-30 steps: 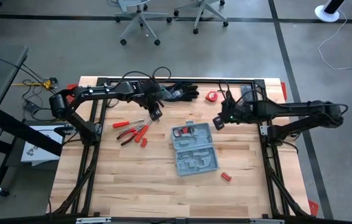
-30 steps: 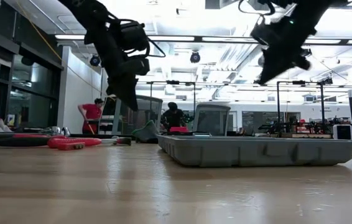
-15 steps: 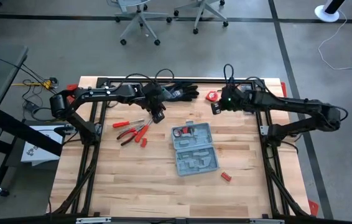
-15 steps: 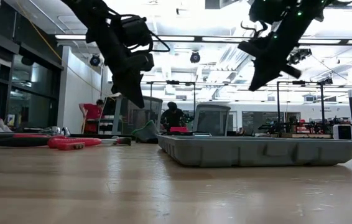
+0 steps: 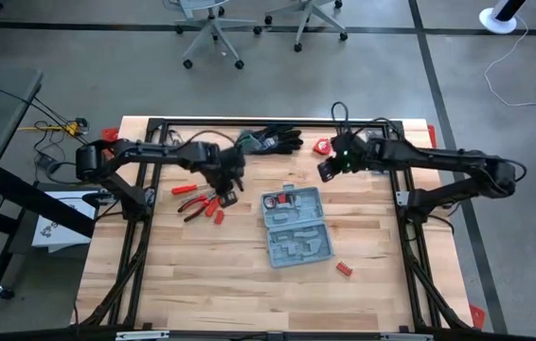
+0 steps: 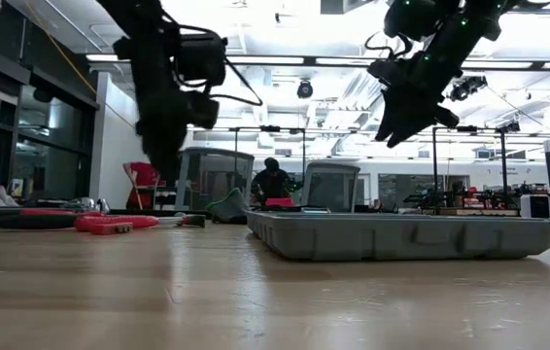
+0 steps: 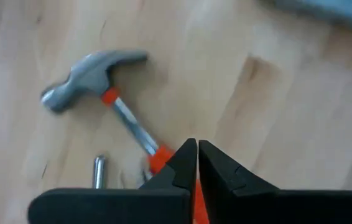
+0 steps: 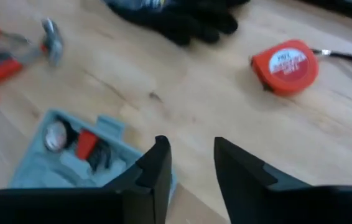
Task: Prefit tool cases
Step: Put the screwdriver bit set into the gray tool case
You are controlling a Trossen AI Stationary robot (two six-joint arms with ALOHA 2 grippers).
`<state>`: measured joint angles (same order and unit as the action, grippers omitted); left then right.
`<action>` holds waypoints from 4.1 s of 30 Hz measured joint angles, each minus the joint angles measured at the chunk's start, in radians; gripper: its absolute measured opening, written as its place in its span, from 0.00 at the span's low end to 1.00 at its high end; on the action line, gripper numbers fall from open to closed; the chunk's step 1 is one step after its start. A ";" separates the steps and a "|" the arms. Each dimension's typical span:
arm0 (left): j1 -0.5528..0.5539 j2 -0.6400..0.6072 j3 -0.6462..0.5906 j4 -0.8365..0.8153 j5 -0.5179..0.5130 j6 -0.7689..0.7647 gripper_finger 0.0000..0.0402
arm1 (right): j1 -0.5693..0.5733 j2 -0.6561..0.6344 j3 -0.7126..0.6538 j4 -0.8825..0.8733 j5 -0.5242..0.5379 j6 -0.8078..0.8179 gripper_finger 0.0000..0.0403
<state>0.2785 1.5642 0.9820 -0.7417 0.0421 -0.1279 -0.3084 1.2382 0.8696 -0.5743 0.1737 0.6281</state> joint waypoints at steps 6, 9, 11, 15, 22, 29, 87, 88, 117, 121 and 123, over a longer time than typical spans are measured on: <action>-0.038 0.000 -0.084 0.126 0.024 -0.187 0.13 | 0.090 0.040 0.000 -0.018 0.067 0.037 0.32; -0.064 0.000 -0.104 0.130 0.096 -0.211 0.21 | 0.134 0.055 0.000 -0.012 0.074 0.075 0.32; -0.089 0.000 -0.116 0.135 0.102 -0.211 0.27 | 0.170 0.059 0.000 -0.006 0.086 0.095 0.32; -0.129 -0.031 -0.140 0.178 0.094 -0.181 0.36 | 0.254 0.060 0.000 0.011 0.115 0.143 0.32; -0.181 -0.082 -0.142 0.225 0.039 -0.158 0.40 | 0.505 0.060 0.000 -0.057 0.076 0.333 0.32; -0.204 -0.081 -0.142 0.244 0.026 -0.192 0.40 | 0.885 0.060 -0.001 -0.222 0.031 0.648 0.32; -0.432 -0.081 -0.142 0.423 -0.186 -0.582 0.40 | 1.089 0.272 -0.160 0.156 0.111 0.505 0.32; -0.436 -0.081 -0.142 0.424 -0.186 -0.600 0.40 | 1.087 0.272 -0.156 0.152 0.110 0.467 0.32; -0.464 -0.081 -0.142 0.425 -0.293 -0.647 0.40 | 1.048 0.271 -0.124 0.100 0.060 0.350 0.32; -0.464 -0.081 -0.142 0.425 -0.302 -0.647 0.40 | 1.047 0.290 -0.141 0.116 0.054 0.359 0.32; -0.463 -0.081 -0.142 0.425 -0.302 -0.647 0.40 | 1.047 0.305 -0.147 0.158 0.027 0.358 0.32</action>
<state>-0.1848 1.4834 0.8398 -0.3167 -0.2596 -0.7753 0.7391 1.5432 0.7223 -0.4162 0.2009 0.9865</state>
